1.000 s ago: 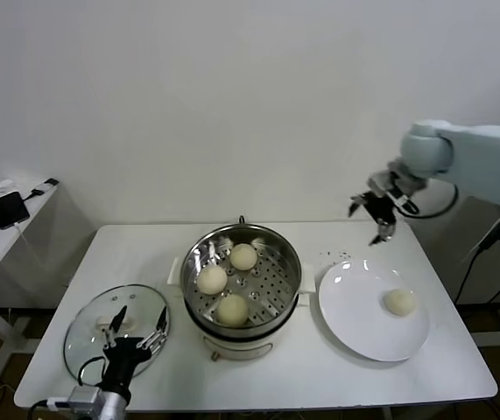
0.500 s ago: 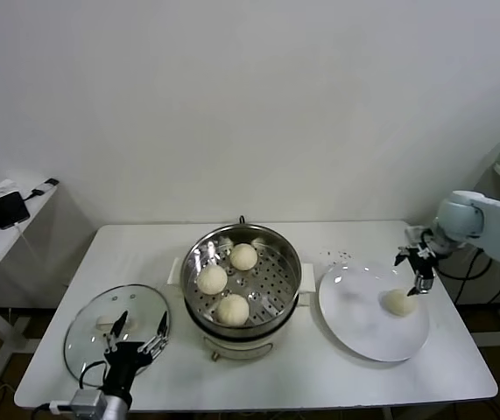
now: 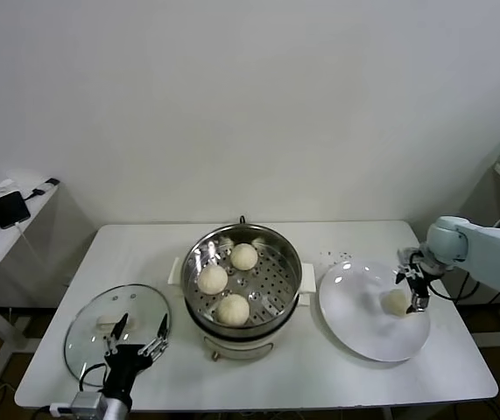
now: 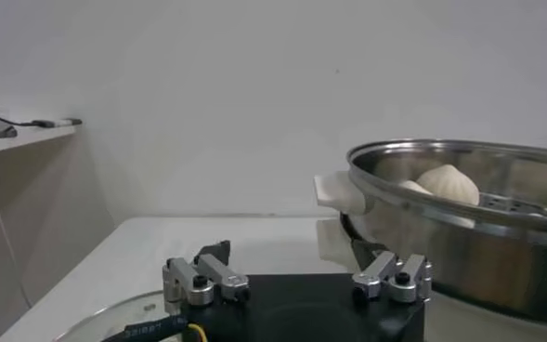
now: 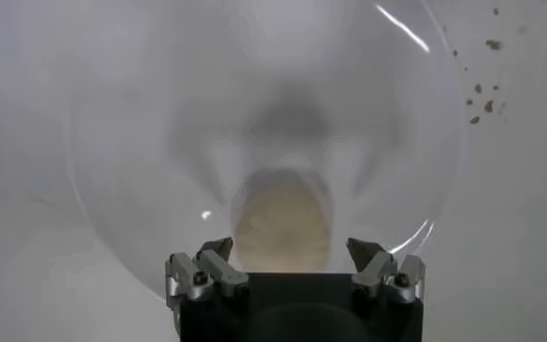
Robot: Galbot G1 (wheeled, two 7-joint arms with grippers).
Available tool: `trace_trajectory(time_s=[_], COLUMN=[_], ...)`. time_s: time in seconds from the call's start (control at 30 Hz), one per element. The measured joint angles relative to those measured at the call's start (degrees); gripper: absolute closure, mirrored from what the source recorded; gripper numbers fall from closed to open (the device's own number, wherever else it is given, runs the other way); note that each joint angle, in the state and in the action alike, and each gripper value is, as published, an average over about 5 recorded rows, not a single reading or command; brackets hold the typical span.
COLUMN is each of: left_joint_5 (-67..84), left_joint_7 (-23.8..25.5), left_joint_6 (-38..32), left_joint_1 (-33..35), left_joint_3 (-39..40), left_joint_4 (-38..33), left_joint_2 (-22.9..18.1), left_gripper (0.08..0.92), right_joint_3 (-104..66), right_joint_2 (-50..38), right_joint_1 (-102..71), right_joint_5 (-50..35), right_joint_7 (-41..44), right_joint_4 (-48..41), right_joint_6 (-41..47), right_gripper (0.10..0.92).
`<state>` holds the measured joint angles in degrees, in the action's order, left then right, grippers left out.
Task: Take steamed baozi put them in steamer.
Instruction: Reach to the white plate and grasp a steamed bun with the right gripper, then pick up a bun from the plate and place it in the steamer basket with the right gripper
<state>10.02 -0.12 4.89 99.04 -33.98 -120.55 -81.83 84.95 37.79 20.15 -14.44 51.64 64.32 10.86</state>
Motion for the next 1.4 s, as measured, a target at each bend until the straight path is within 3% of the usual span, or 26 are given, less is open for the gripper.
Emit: trace_trajectory(time_s=[0.27, 0.53, 0.8, 1.0, 1.4], left_joint_5=[-0.02, -0.04, 0.05, 0.07, 0.12], left_joint_7=[-0.01, -0.25, -0.37, -0.15, -0.04], left_joint_6=[0.0, 0.13, 0.26, 0.64, 0.86], left_joint_1=[-0.17, -0.17, -0.06, -0.3, -1.01], left_joint_3=[0.21, 0.23, 0.12, 0.35, 1.08], left_joint_4=[0.16, 0.04, -0.69, -1.33, -2.21], left_joint_2=[0.13, 0.15, 0.19, 0.29, 0.68], left_gripper=[0.177, 0.177, 0.177, 0.177, 0.177], right_joint_3=[-1.72, -1.7, 1.74, 10.35, 20.85], right_joint_2=[0.8, 0.52, -0.06, 1.61, 11.4], right_joint_1=[-2.36, -2.33, 2.87, 15.36, 39.69], right_joint_5=[0.96, 1.38, -0.74, -7.71, -30.73], right_joint_7=[-0.92, -1.02, -0.81, -0.72, -3.07], right_joint_4=[-0.97, -0.16, 2.86, 8.17, 21.32], right_joint_6=[0.56, 1.12, 1.89, 2.93, 7.91], right_gripper=[0.206, 0.345, 0.363, 0.364, 0.364])
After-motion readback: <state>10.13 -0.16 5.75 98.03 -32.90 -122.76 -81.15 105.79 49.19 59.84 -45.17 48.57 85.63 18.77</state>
